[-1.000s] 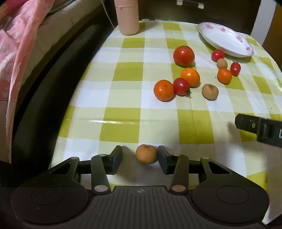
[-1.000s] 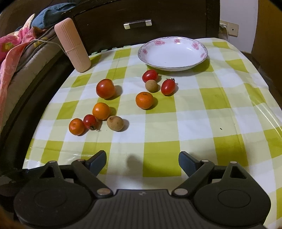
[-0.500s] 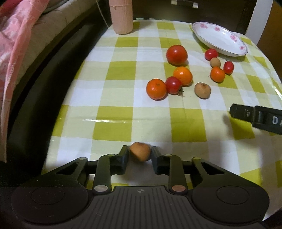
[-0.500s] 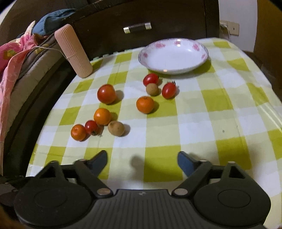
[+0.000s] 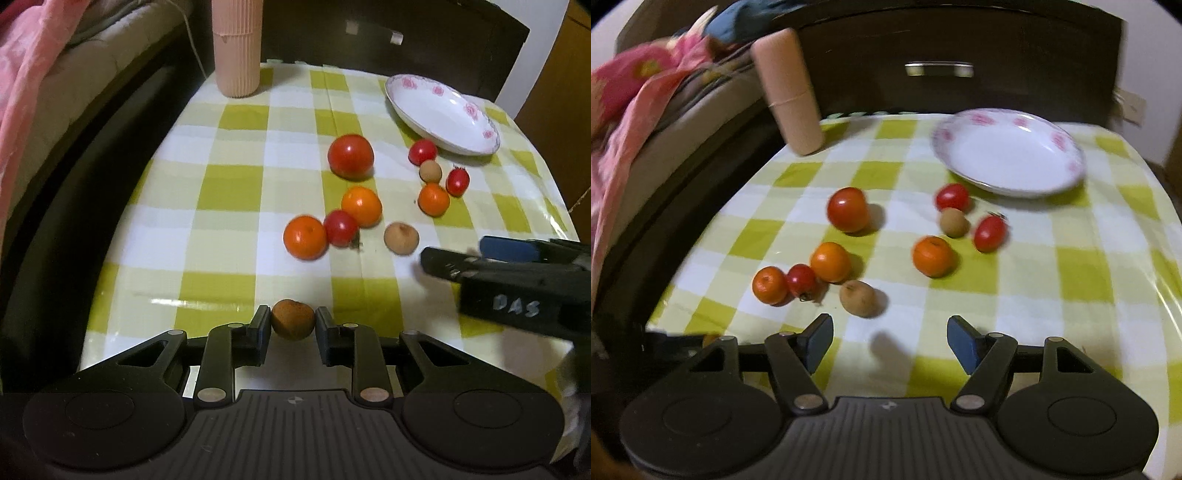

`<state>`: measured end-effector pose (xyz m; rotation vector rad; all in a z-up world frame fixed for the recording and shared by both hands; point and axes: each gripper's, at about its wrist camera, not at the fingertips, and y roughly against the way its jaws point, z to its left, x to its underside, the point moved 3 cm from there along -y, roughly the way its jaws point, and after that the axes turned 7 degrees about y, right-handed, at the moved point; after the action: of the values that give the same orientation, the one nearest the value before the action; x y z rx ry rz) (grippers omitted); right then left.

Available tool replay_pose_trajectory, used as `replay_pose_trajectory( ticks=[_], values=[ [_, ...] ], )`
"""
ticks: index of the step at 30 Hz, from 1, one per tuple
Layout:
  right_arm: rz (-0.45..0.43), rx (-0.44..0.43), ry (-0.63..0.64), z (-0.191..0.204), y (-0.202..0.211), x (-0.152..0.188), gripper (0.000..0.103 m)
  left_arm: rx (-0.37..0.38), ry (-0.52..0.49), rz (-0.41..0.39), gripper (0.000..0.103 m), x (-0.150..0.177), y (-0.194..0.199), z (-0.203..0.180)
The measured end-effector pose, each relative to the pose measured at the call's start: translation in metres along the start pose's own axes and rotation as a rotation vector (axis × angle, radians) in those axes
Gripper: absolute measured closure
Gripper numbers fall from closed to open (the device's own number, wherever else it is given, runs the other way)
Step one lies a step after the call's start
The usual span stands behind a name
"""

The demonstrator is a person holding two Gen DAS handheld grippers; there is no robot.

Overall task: Organize fruits
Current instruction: 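Grasp the other small brown fruit with the right tool while the left tool holds its fruit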

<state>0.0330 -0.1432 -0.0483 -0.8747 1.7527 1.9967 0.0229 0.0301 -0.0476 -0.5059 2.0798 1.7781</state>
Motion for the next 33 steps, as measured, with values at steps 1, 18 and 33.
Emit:
replay_pose_trajectory(
  ticks=[1,18,33],
  values=[
    [0.002,-0.004,0.02,0.002,-0.004,-0.003,0.037,0.006,-0.002,0.001,0.07,-0.002,-0.001,-0.001],
    [0.054,-0.026,0.17,0.014,-0.048,-0.016,0.071,0.023,-0.025,0.052,0.069,-0.005,-0.022,-0.007],
    [0.052,-0.031,0.114,0.005,-0.032,-0.004,0.077,-0.06,-0.076,0.025,0.054,0.006,-0.019,-0.008]
  ],
)
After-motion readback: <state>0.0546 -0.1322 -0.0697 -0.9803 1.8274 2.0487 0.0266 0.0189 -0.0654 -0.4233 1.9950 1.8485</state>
